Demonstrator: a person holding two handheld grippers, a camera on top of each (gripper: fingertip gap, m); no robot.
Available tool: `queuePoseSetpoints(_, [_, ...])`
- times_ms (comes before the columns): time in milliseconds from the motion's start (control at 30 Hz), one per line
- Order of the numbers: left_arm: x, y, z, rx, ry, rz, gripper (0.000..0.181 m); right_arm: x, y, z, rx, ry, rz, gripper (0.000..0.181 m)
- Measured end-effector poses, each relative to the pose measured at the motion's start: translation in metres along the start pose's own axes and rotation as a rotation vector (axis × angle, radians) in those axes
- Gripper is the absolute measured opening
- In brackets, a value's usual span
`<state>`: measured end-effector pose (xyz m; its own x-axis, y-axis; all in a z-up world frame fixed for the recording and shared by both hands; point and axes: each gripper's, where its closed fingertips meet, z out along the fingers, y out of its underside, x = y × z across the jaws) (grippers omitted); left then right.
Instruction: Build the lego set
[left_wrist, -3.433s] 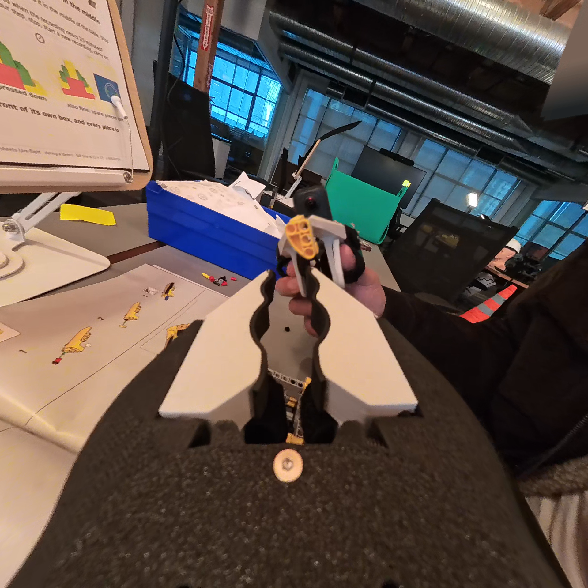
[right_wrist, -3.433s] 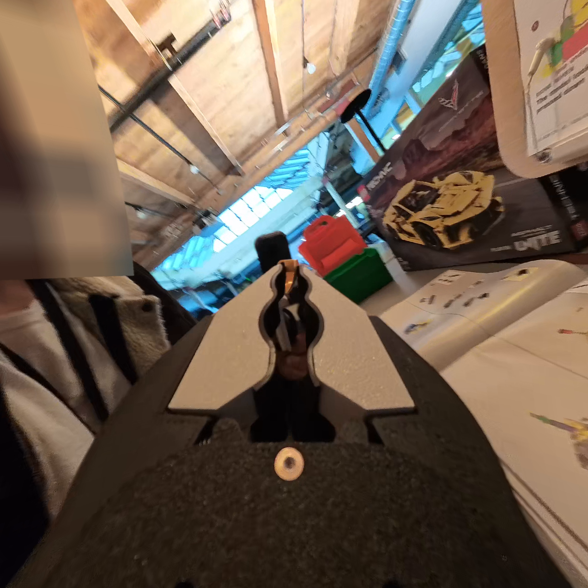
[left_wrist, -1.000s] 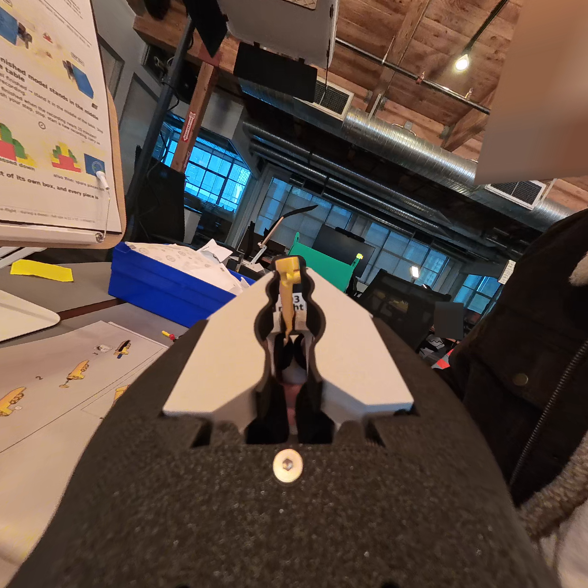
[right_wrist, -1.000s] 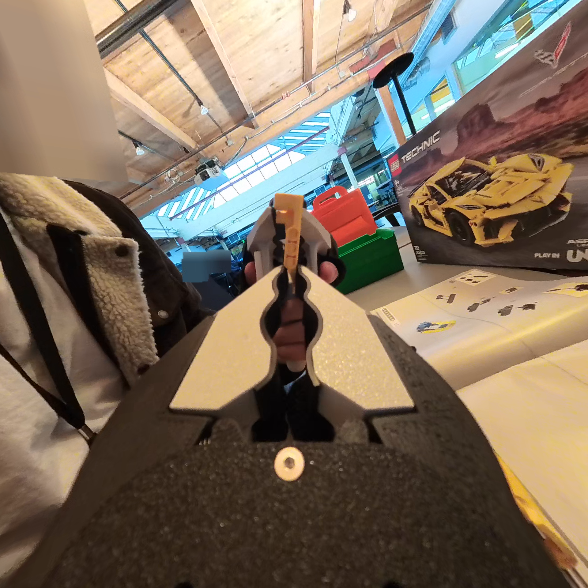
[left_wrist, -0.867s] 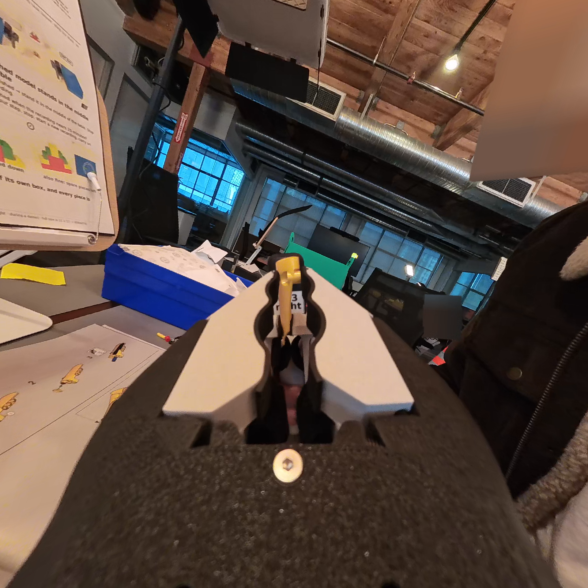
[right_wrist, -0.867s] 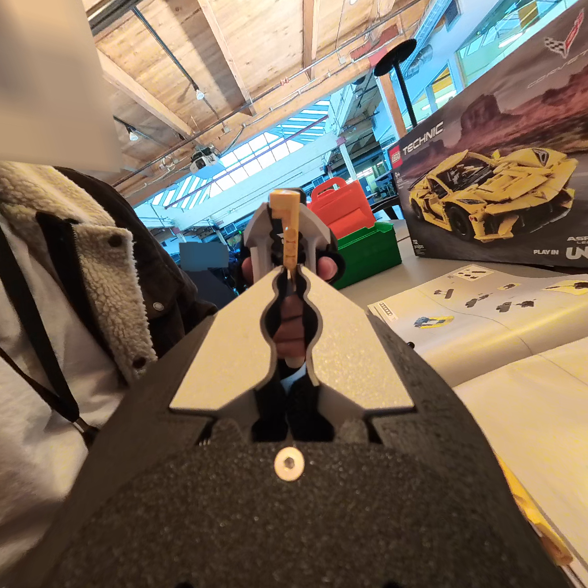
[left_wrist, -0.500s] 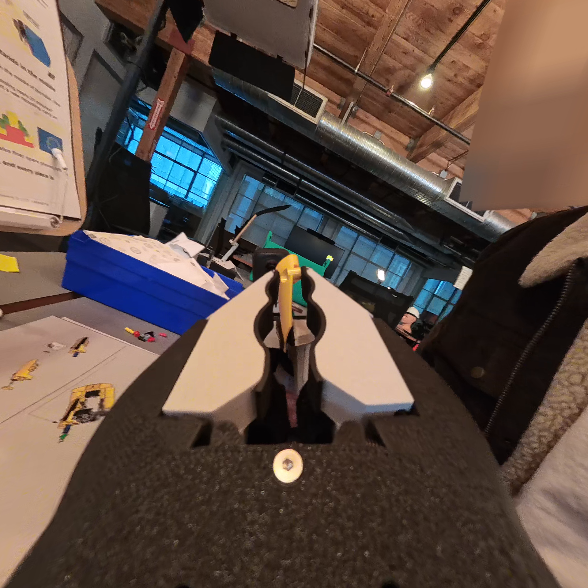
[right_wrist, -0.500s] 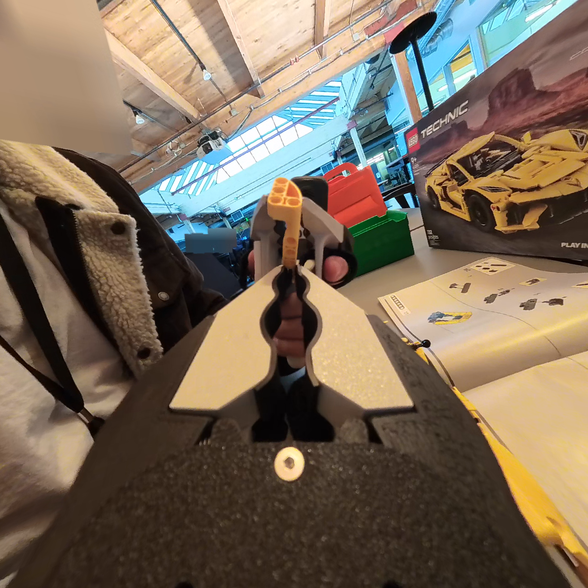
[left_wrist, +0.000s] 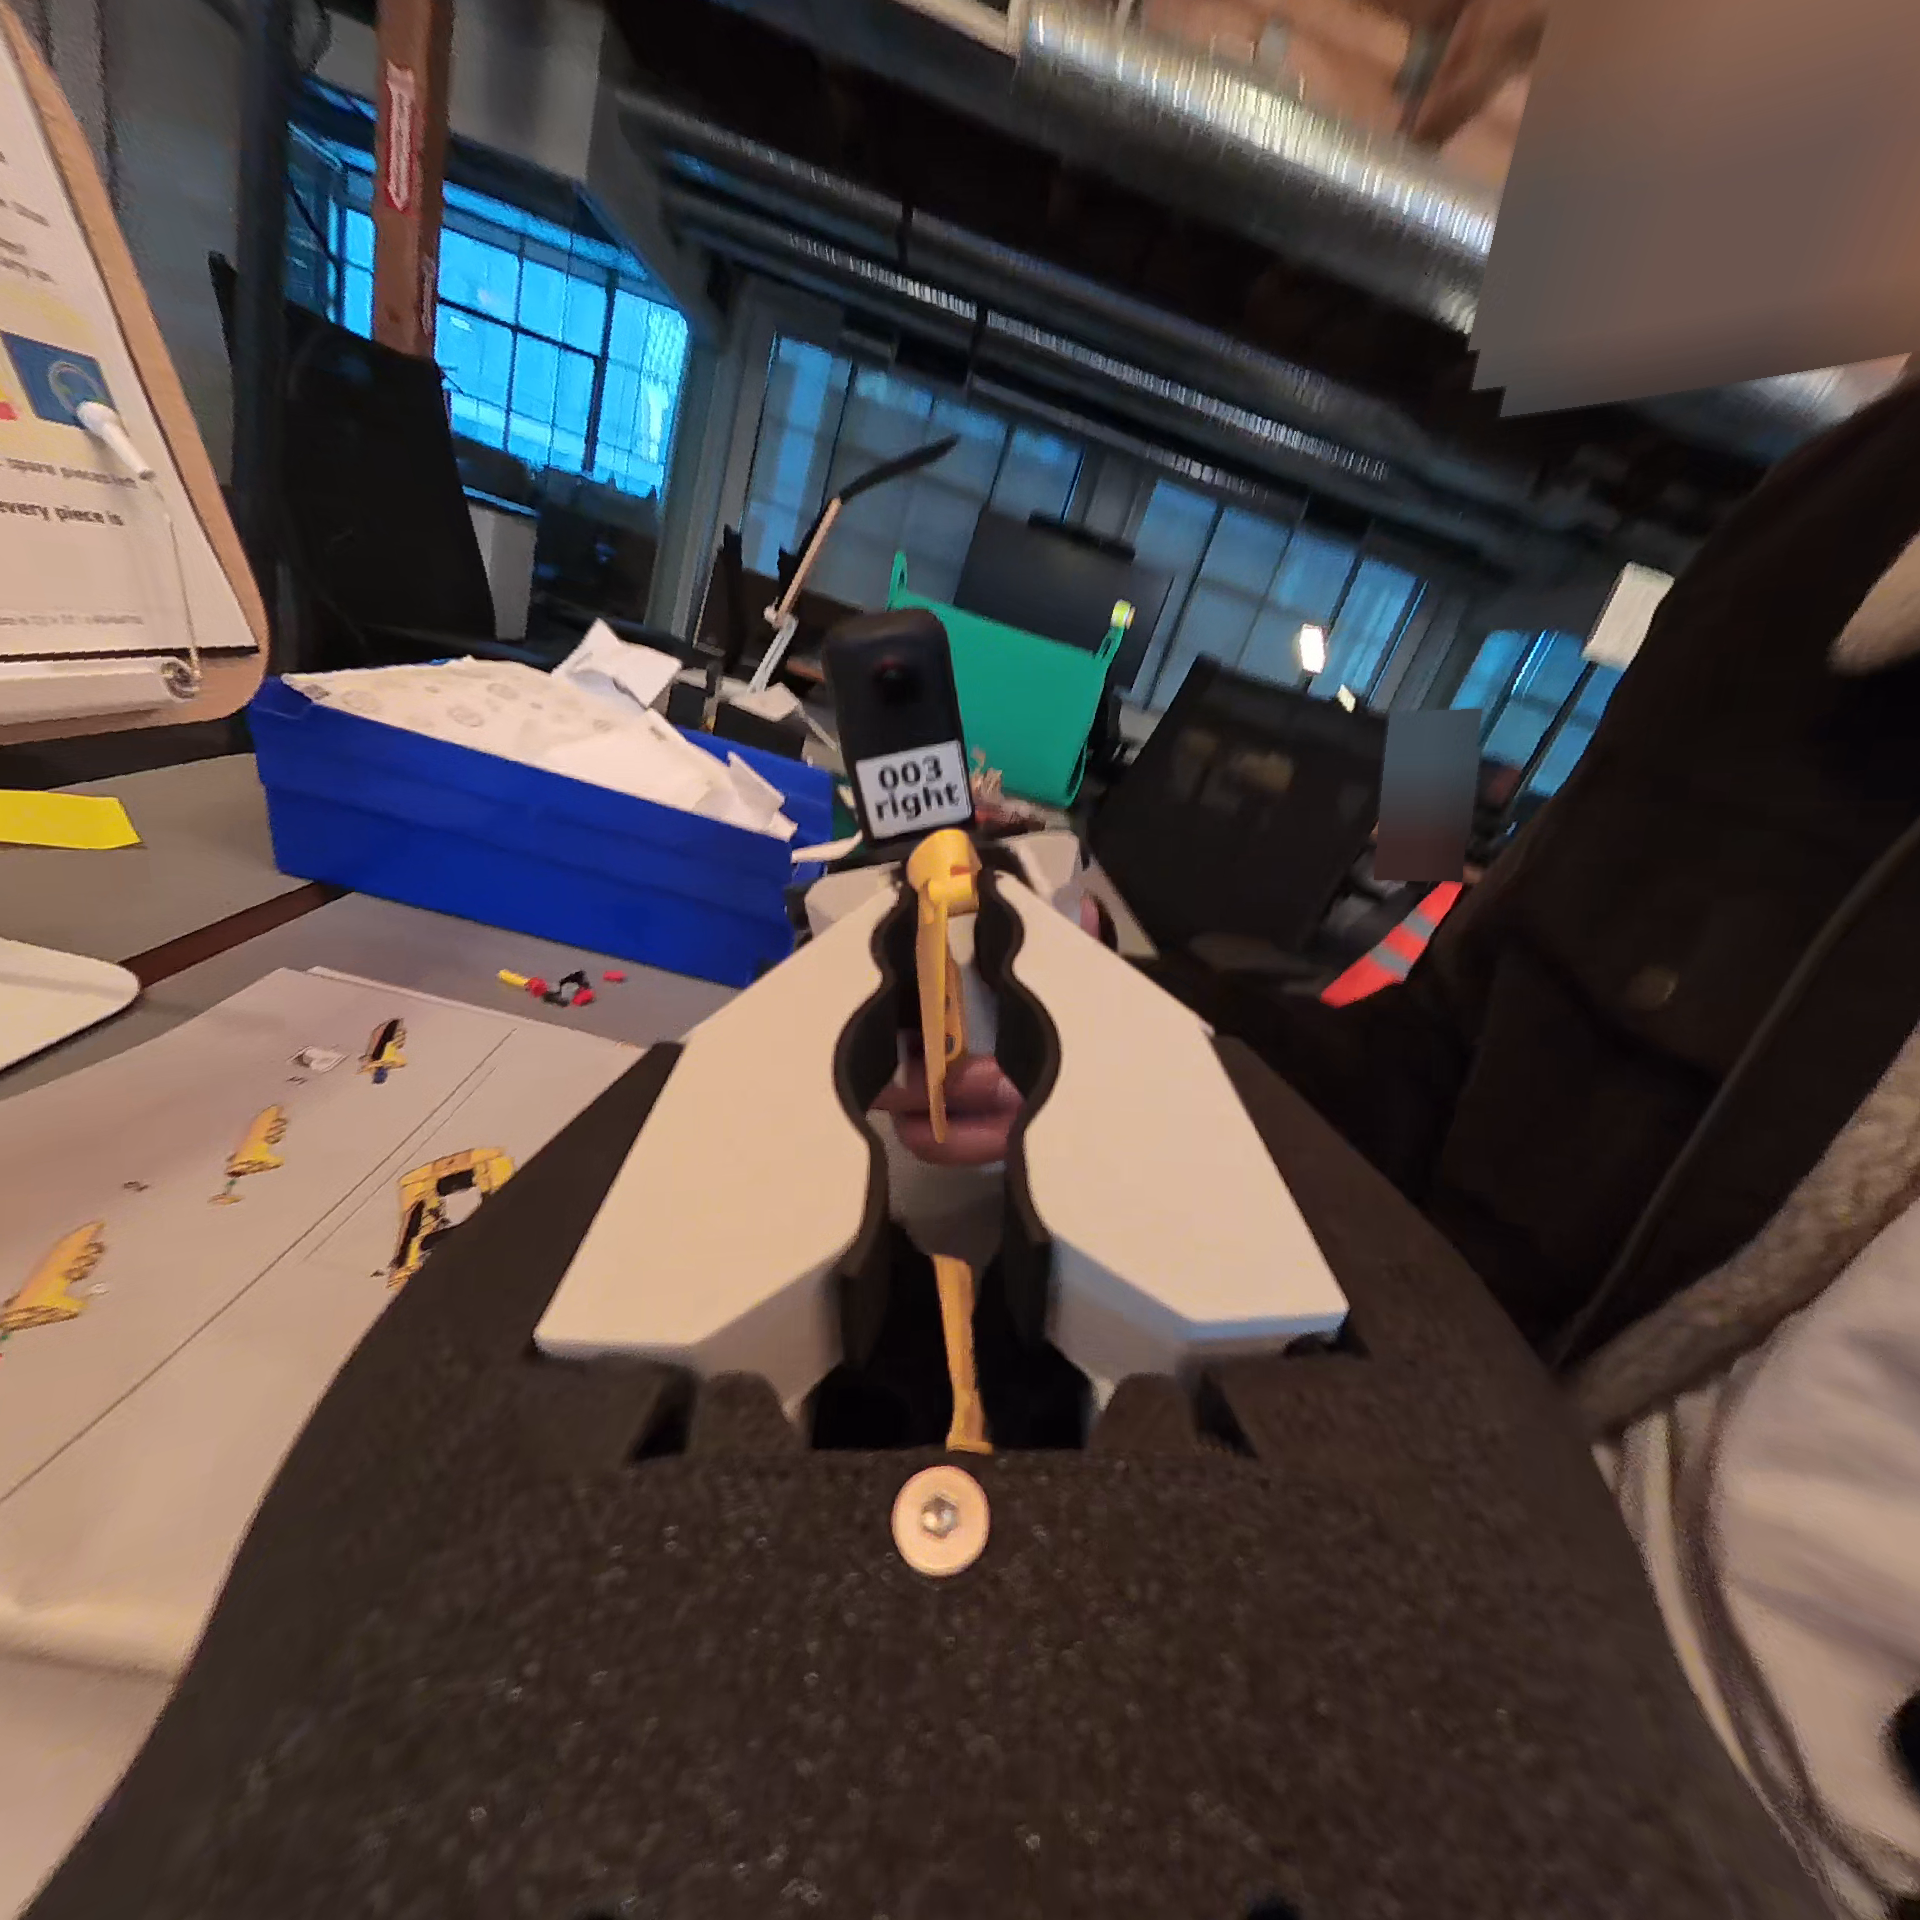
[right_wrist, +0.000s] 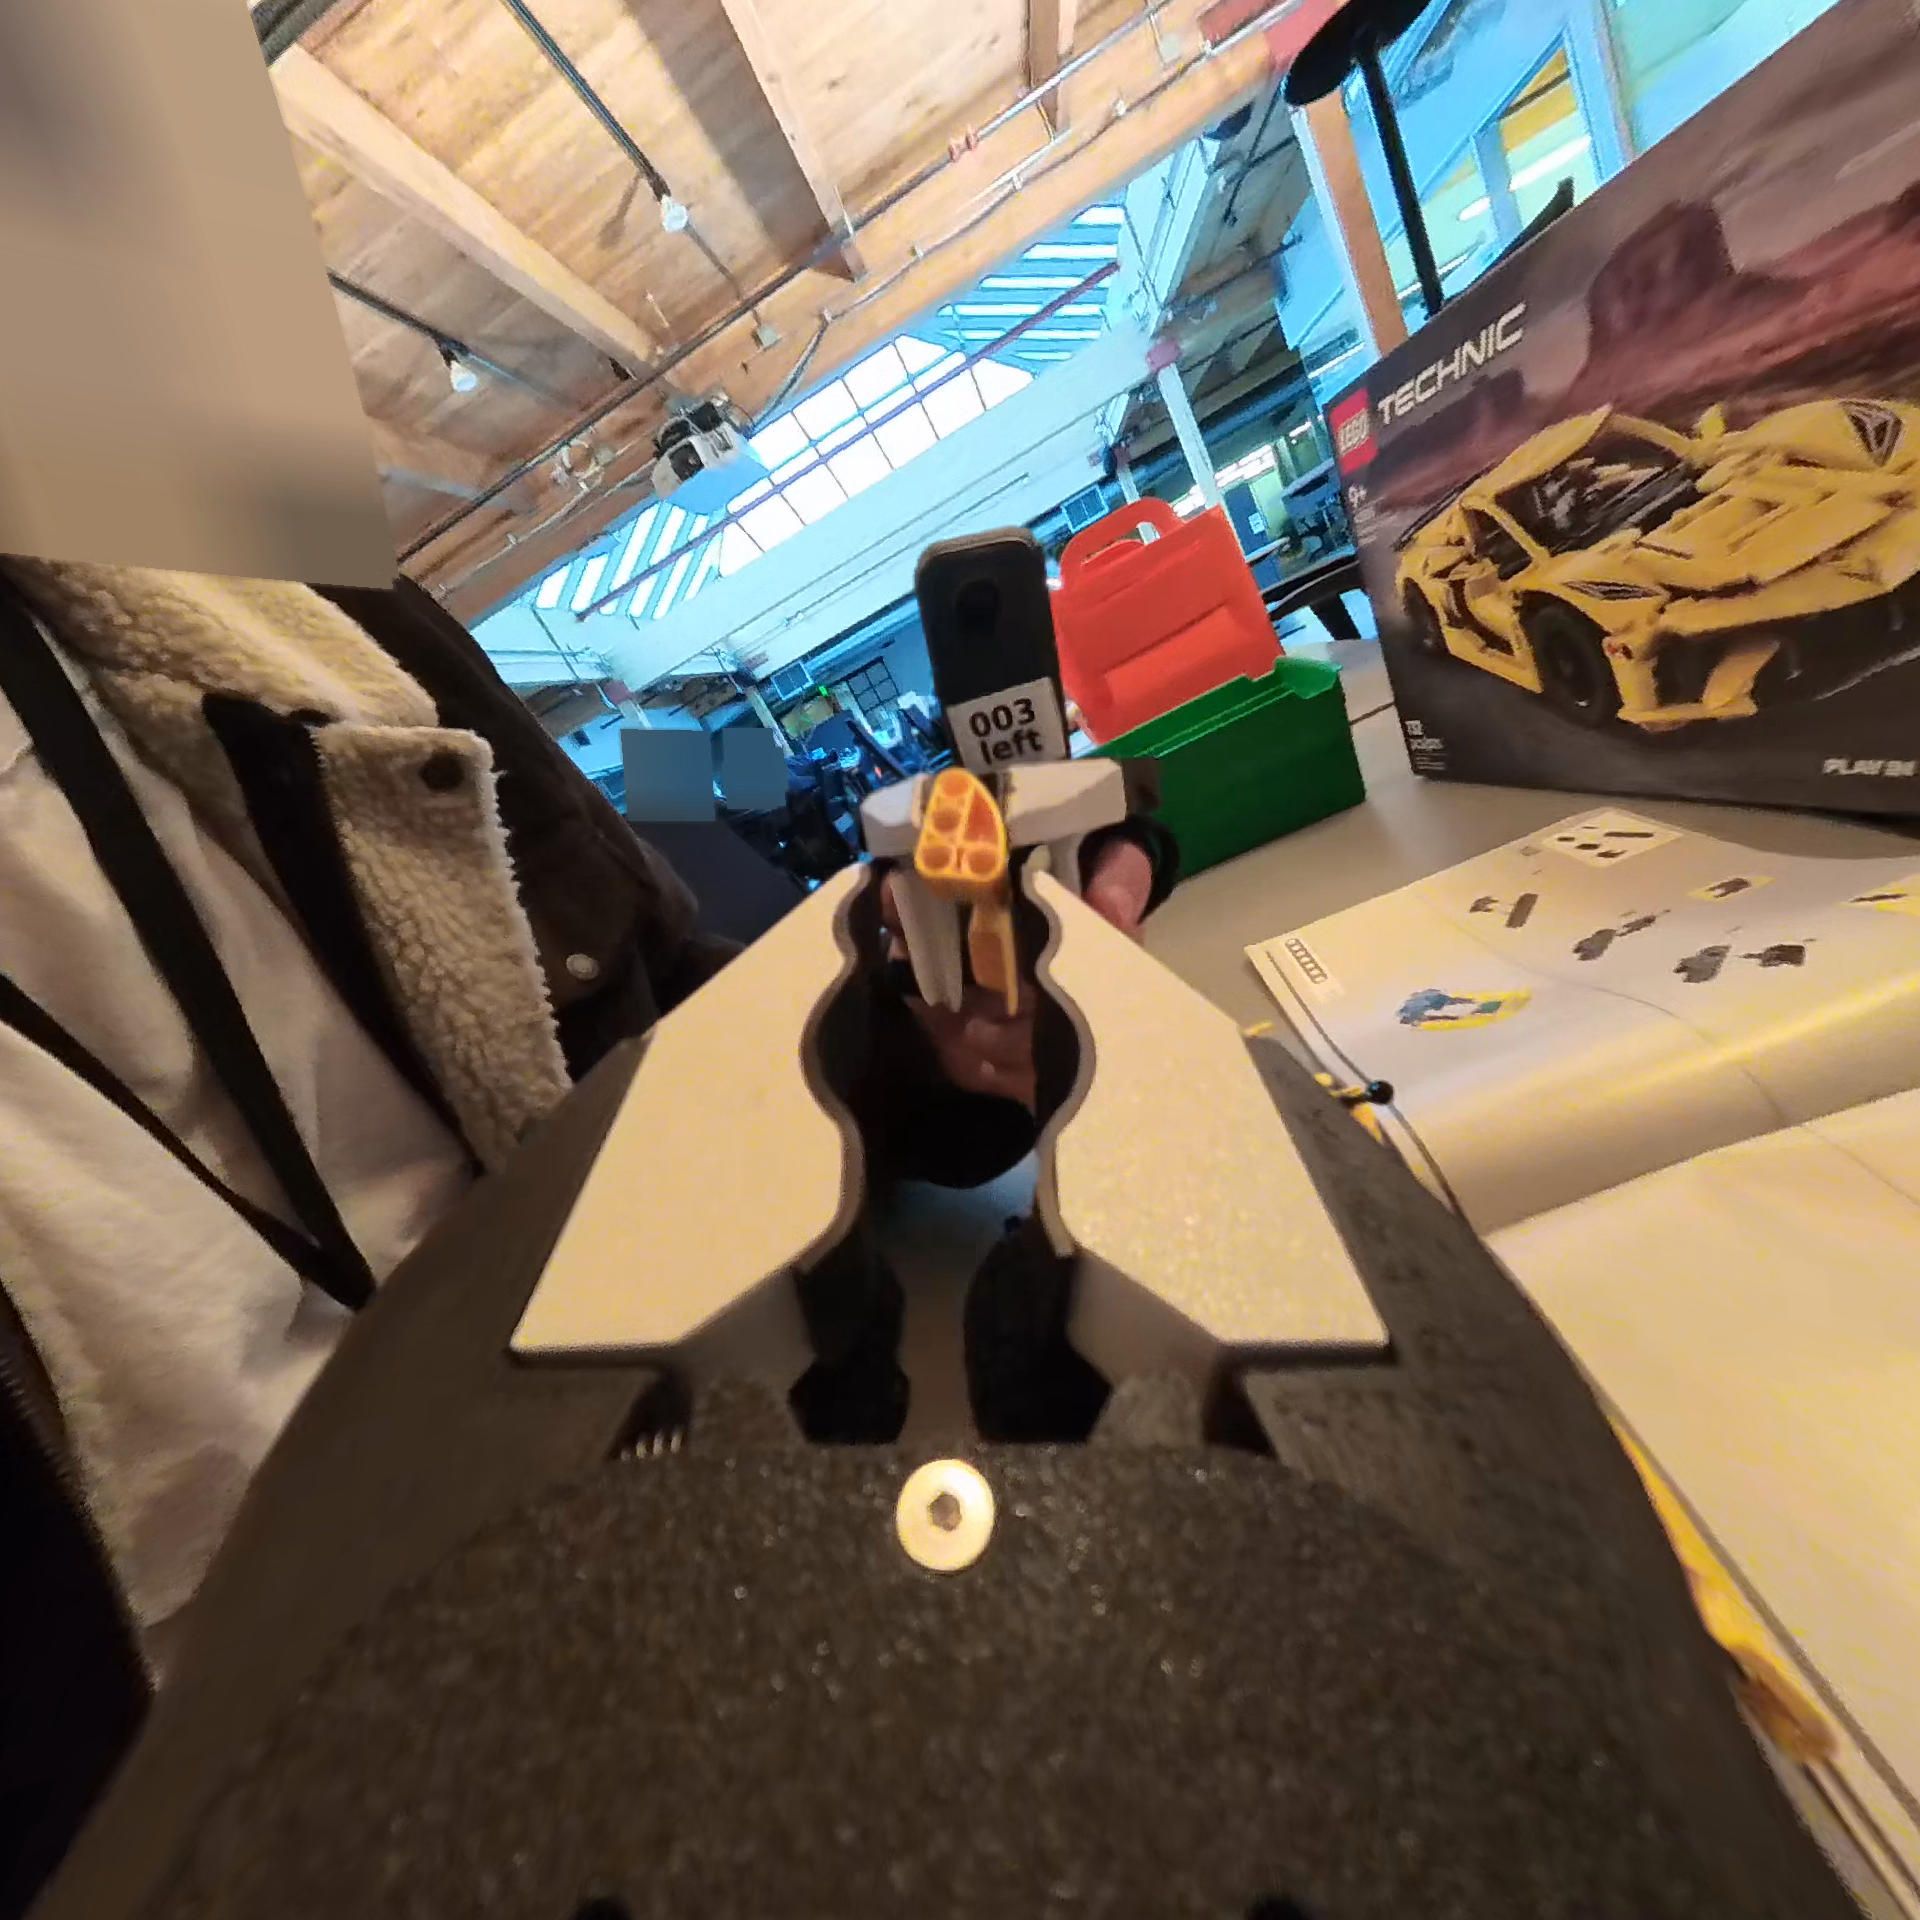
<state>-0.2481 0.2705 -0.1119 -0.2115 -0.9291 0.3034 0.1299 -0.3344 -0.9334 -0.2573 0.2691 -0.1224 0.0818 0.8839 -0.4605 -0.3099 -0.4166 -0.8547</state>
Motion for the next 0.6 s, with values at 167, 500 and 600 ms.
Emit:
queuePoseSetpoints(167, [0.001, 0.006, 0.003, -0.035, -0.014, 0.037, 0.011, 0.004, 0.002, -0.003, -0.024, 0.037, -0.023, 0.016])
queuePoseSetpoints(500, [-0.004, -0.011, 0.003, 0.152, -0.012, -0.123, 0.011, 0.005, -0.012, 0.004, 0.163, 0.042, 0.000, 0.015])
queuePoseSetpoints(600, [-0.007, -0.011, 0.003, 0.186, -0.014, -0.156, 0.012, 0.008, -0.013, 0.003, 0.187, 0.062, 0.001, 0.015])
